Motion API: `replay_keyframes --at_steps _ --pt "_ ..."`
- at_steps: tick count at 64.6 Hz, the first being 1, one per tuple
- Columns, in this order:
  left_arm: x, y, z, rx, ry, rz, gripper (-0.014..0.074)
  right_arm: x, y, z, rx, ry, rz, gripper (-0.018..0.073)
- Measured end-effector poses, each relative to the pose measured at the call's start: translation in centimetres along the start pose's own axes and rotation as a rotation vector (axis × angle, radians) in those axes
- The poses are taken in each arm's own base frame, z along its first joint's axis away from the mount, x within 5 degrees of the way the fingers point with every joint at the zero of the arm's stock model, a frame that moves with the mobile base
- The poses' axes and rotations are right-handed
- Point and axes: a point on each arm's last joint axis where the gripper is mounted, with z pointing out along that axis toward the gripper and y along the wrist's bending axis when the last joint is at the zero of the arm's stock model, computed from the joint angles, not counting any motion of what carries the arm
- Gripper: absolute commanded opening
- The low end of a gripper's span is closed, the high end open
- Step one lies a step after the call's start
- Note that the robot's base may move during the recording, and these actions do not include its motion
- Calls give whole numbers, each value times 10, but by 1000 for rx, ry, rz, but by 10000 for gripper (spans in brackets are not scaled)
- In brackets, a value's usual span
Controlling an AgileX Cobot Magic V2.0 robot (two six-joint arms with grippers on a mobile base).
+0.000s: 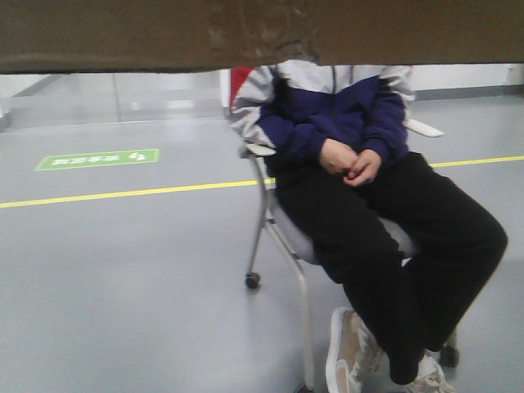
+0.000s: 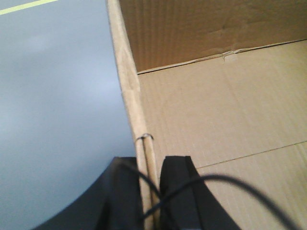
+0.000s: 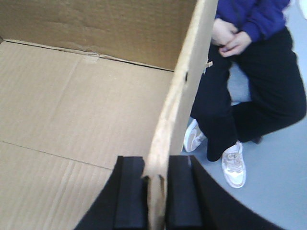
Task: Grab carton from right shelf to conveyor
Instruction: 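Hold the carton with both grippers while the base turns and drives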
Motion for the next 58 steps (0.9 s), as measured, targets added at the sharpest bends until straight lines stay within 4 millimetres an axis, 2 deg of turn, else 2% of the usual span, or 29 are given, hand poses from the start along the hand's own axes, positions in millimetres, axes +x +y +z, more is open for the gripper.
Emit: replay_keyframes --at_steps 58 --pt "0 1 0 -9 -5 5 -9 0 0 1 -1 -3 0 -70"
